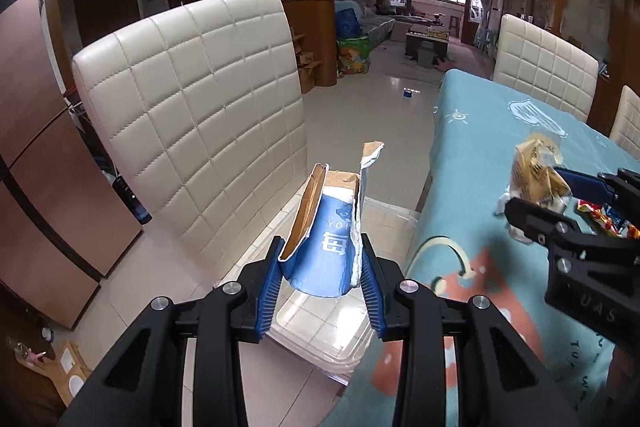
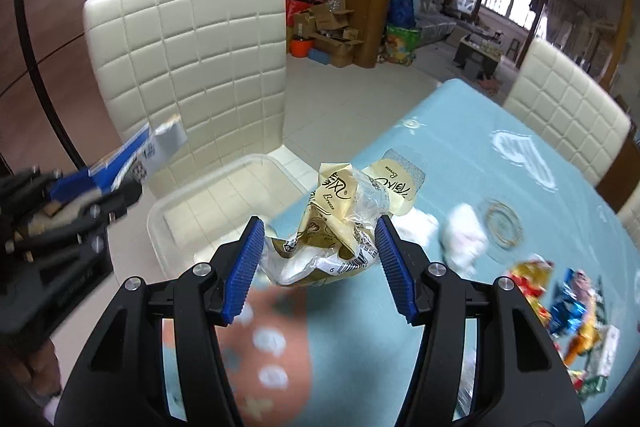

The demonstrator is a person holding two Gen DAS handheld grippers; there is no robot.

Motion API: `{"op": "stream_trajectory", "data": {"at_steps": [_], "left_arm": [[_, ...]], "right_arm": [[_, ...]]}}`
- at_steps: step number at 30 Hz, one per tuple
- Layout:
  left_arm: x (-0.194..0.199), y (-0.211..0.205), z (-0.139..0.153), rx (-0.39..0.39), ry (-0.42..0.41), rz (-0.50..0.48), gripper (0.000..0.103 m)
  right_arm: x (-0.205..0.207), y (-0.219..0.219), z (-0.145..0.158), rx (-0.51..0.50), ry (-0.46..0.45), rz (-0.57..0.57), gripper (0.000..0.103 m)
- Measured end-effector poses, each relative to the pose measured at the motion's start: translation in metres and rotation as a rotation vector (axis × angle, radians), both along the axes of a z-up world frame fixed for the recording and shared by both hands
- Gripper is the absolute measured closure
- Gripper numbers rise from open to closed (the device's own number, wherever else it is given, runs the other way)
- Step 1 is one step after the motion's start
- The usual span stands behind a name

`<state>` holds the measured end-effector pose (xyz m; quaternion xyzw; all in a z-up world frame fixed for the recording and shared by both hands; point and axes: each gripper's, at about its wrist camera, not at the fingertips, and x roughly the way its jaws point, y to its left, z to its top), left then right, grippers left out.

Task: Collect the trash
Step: 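Carry both held items over to the clear plastic bin on the floor, then open the left tool over the bin while the right tool releases the gold wrapper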

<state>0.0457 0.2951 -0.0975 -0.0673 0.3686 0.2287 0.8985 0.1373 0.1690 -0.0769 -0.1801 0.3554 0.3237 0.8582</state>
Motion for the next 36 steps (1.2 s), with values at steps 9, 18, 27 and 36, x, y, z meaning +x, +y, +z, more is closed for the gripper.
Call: {"op": "stream_trajectory", "data": {"at_steps": [9, 18, 27, 36], "left_arm": [[0.035, 0.024, -0.021, -0.014, 0.031, 0.0, 0.044], [0.038, 0.044, -0.037, -0.031, 0.035, 0.071, 0.028], [0.021, 0.062, -0.048, -0.062, 0.067, 0.142, 0.028], [0.013, 0.059, -0.041, -0.062, 0.055, 0.145, 0.028]], "right_arm": [[0.038, 0.032, -0.005, 0.025, 0.018, -0.02, 0.044], [0.057, 0.05, -0.028, 0.003, 0.076, 0.0, 0.043], [0.053, 0.068, -0.04, -0.002, 0.097, 0.047, 0.04], [0.047, 0.059, -0.027, 0.03, 0.064, 0.031, 0.021]]}}
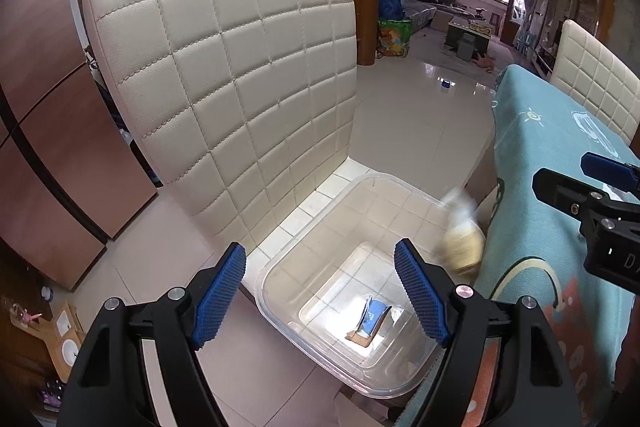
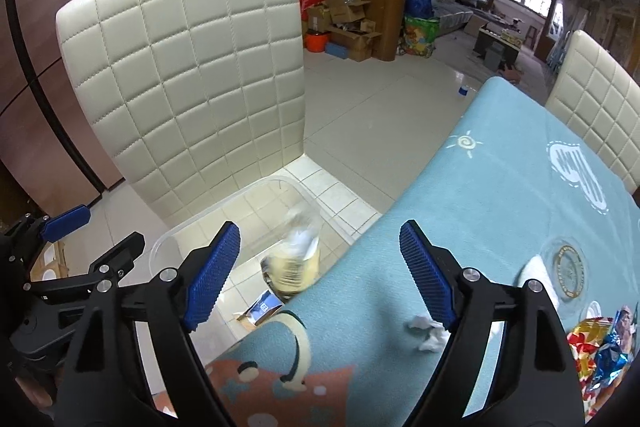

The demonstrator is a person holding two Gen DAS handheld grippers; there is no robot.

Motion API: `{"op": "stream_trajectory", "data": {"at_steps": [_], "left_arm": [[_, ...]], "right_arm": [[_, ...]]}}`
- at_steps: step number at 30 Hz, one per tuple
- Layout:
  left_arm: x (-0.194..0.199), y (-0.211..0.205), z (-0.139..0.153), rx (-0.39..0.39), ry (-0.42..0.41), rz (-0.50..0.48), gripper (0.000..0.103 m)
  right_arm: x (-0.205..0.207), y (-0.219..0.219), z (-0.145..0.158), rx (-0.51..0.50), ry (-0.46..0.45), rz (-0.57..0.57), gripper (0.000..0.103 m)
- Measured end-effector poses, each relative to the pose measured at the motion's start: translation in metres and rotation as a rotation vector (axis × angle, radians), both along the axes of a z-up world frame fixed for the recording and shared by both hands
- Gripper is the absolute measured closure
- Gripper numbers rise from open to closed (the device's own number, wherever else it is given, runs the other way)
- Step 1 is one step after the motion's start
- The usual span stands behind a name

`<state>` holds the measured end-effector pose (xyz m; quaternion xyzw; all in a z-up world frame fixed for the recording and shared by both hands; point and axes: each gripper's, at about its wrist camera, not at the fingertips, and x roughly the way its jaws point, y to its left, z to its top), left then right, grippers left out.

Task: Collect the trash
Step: 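Open the left tool over the bin while the right tool releases the gold wrapper, then move both open tools back over the table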

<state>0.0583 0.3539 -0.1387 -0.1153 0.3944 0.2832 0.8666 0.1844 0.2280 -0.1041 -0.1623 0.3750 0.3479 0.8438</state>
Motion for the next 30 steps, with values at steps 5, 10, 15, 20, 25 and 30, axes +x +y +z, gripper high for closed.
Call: {"op": "stream_trajectory", "data": {"at_steps": [5, 10, 15, 20, 25, 30], "left_arm": [[-0.005, -0.016, 0.014, 0.016, -0.019, -0.031, 0.028], [-0.011, -0.052, 0.036, 0.047, -0.038, -0.09, 0.028], [-0.014, -0.097, 0.054, 0.053, -0.07, -0.18, 0.028], [-0.014, -0.156, 0.065, 0.022, -0.098, -0.295, 0.028], [-0.009, -0.221, 0.064, -0.006, -0.103, -0.419, 0.028], [0.004, -0.276, 0.051, -0.031, -0.062, -0.514, 0.028]], "right_arm": [[-0.007, -0.022, 0.01, 0.006, -0.009, -0.028, 0.021], [-0.019, -0.056, 0.022, 0.008, -0.027, -0.076, 0.021], [-0.035, -0.114, 0.035, 0.013, -0.051, -0.164, 0.022], [-0.051, -0.188, 0.043, 0.034, -0.073, -0.286, 0.021], [-0.065, -0.284, 0.049, 0.023, -0.125, -0.446, 0.02], [-0.066, -0.352, 0.045, 0.026, -0.116, -0.553, 0.02]]}}
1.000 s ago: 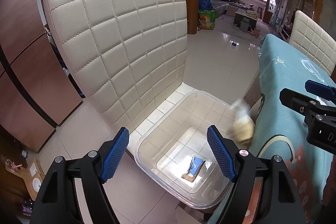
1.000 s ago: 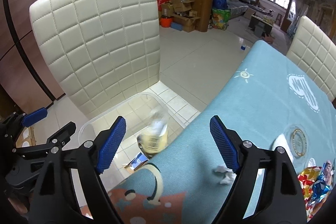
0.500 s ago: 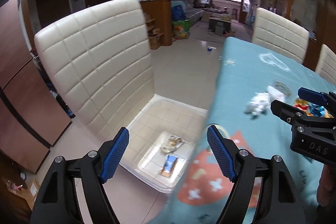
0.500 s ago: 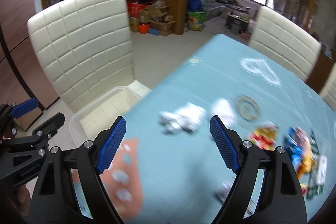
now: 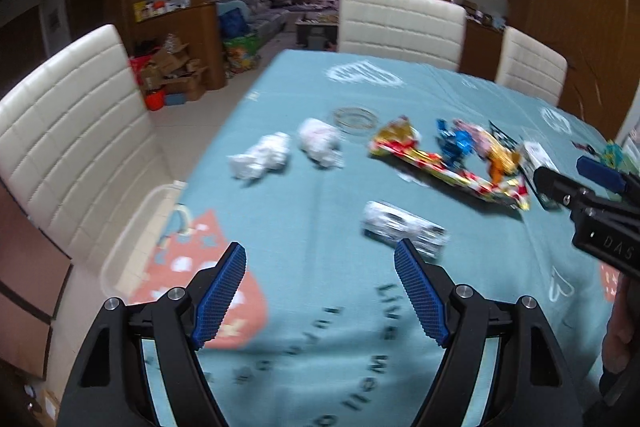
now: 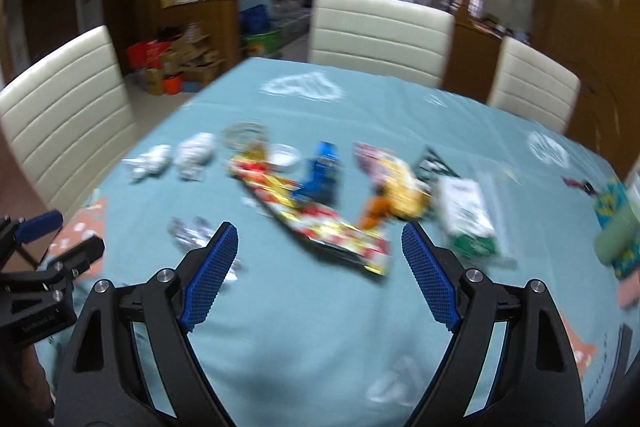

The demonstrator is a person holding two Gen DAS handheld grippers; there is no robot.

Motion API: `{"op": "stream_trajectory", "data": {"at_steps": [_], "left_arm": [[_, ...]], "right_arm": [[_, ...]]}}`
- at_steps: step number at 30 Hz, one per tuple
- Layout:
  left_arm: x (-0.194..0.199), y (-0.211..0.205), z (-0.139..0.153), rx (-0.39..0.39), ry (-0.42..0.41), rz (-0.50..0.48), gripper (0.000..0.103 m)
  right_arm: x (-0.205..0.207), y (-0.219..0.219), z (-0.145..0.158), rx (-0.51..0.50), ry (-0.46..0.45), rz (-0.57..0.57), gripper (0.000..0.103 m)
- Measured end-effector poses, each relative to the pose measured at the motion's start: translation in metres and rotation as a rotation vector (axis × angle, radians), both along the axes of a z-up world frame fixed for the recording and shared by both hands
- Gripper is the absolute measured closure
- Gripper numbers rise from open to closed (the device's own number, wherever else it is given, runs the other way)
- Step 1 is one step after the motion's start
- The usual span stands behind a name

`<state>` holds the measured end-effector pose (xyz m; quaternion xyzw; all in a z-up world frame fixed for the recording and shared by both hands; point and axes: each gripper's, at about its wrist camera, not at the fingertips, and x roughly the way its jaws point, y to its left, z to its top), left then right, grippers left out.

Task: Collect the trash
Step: 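Move both open tools back over the table, then grasp the silver blister pack with the left tool while the right tool grasps the green-white carton box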

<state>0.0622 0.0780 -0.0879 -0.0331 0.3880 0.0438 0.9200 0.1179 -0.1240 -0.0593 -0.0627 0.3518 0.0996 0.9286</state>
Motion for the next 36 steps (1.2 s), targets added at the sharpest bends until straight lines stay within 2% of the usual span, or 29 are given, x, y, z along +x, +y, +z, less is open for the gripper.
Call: {"op": "stream_trajectory", "data": {"at_steps": [5, 11, 16, 21, 27, 28, 29, 31, 34, 36], "left_arm": [[0.022, -0.043, -0.012, 0.012, 0.058, -0.066, 0.028], [0.048, -0.058, -0.029, 0.017, 0.109, -0.087, 0.028], [0.064, -0.054, -0.041, -0.018, 0.13, -0.045, 0.028], [0.077, -0.057, -0.05, 0.019, 0.149, -0.002, 0.028], [0.086, -0.054, -0.053, 0.021, 0.143, 0.018, 0.028], [0.085, -0.054, -0.053, 0.027, 0.138, 0.019, 0.033], [0.085, -0.055, -0.053, 0.028, 0.132, 0.015, 0.046], [0.085, -0.057, -0.051, 0.031, 0.127, 0.013, 0.064], [0.084, -0.057, -0.05, 0.016, 0.124, -0.002, 0.074], [0.084, -0.057, -0.05, 0.017, 0.119, -0.003, 0.077]], "right_arm": [[0.003, -0.037, -0.013, -0.005, 0.011, -0.047, 0.019], [0.023, -0.058, -0.03, -0.019, 0.036, -0.05, 0.014], [0.041, -0.066, -0.043, -0.016, 0.078, -0.053, 0.014], [0.048, -0.066, -0.055, -0.008, 0.091, -0.053, 0.014], [0.054, -0.07, -0.059, -0.013, 0.074, -0.07, 0.014], [0.054, -0.071, -0.059, -0.014, 0.067, -0.077, 0.014], [0.054, -0.072, -0.059, -0.014, 0.062, -0.081, 0.014], [0.054, -0.075, -0.058, -0.005, 0.058, -0.082, 0.014], [0.053, -0.076, -0.057, 0.004, 0.056, -0.081, 0.014], [0.051, -0.076, -0.056, 0.0, 0.048, -0.08, 0.014]]}}
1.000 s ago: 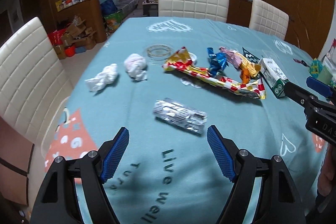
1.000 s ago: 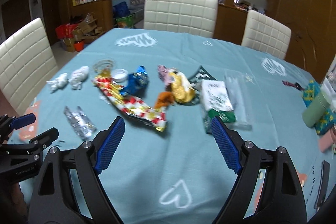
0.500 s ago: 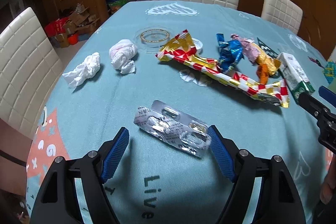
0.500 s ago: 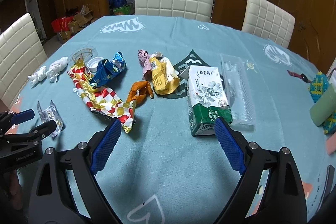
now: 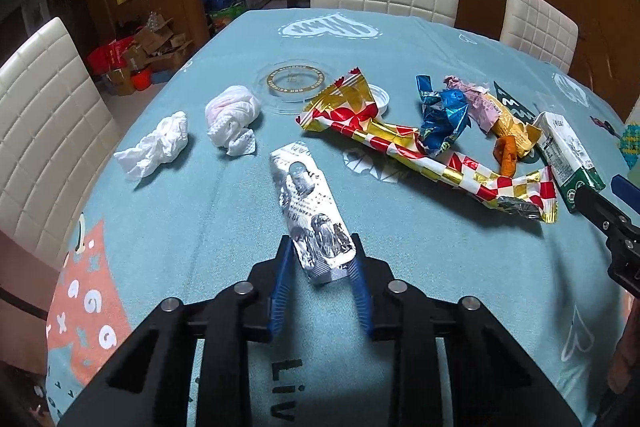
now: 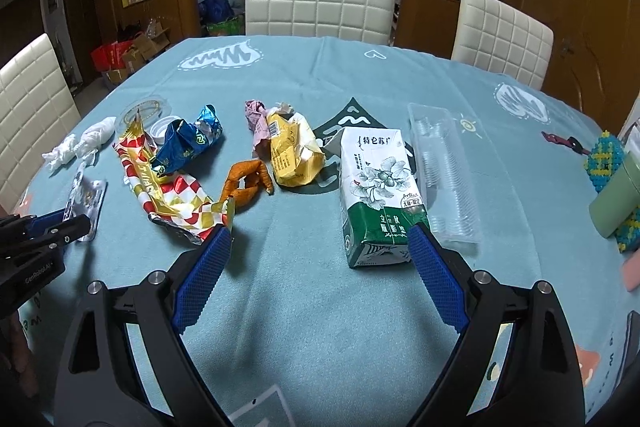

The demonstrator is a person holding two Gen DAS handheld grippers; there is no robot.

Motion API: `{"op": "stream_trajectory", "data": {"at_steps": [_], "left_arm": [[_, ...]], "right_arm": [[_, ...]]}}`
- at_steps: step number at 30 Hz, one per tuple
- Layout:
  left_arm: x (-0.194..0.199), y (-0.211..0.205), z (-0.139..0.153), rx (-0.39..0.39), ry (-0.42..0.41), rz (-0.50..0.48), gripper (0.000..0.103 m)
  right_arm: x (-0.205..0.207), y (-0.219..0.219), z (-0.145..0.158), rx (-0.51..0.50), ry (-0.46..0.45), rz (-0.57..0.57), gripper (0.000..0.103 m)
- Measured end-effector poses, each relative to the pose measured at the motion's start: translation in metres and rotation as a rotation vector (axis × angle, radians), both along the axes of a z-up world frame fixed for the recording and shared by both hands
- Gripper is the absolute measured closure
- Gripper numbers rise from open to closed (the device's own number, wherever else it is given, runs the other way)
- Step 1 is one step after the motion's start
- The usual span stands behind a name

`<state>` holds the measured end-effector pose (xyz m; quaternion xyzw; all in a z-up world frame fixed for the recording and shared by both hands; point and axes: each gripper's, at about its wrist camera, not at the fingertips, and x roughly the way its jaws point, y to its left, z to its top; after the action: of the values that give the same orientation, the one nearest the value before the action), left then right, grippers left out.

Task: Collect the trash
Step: 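Grasp the silver blister pack with the left tool while the right tool grasps the green-white carton box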

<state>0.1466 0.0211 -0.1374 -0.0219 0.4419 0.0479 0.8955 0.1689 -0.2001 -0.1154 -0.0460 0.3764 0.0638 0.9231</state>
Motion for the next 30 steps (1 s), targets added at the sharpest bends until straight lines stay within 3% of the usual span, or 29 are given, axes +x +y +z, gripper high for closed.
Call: {"op": "stream_trajectory", "data": {"at_steps": [2, 13, 22, 24, 26, 27, 30], "left_arm": [[-0.003, 0.002, 0.002, 0.001, -0.015, 0.008, 0.094], [-0.009, -0.003, 0.019, 0.01, -0.056, 0.029, 0.094], [-0.002, -0.025, 0.031, 0.059, -0.124, 0.018, 0.094], [-0.001, -0.028, 0.032, 0.07, -0.132, 0.013, 0.094], [0.0, -0.027, 0.032, 0.072, -0.133, 0.012, 0.094], [0.0, -0.028, 0.032, 0.071, -0.132, 0.014, 0.094], [0.002, -0.024, 0.031, 0.068, -0.125, 0.022, 0.094]], "right_arm": [[-0.003, 0.001, 0.001, -0.004, -0.008, 0.002, 0.014], [-0.011, -0.021, 0.008, -0.025, -0.044, -0.041, 0.014], [0.017, -0.044, -0.012, -0.018, 0.037, -0.073, 0.015], [0.023, -0.044, -0.015, -0.013, 0.051, -0.069, 0.018], [0.03, -0.042, -0.018, -0.006, 0.07, -0.06, 0.031], [0.032, -0.04, -0.021, -0.004, 0.086, -0.058, 0.047], [0.028, -0.038, -0.022, 0.007, 0.078, -0.062, 0.052]]}}
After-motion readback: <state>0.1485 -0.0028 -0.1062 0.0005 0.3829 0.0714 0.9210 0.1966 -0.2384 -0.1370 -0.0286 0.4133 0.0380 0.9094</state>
